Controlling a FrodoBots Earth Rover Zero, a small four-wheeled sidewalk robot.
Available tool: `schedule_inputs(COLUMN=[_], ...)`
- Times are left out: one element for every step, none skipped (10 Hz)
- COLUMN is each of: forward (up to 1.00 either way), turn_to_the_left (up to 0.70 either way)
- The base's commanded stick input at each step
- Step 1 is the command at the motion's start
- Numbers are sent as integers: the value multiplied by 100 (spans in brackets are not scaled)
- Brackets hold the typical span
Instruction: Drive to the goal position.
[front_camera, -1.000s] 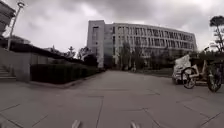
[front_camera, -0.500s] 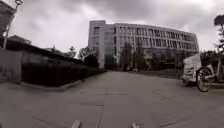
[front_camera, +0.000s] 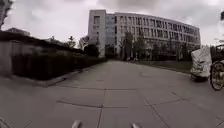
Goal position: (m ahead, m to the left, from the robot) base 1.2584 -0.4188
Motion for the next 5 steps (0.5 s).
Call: schedule_inputs(forward=[100, 100, 100, 100, 100], turn_to_the_left=[0, 0, 0, 0, 0])
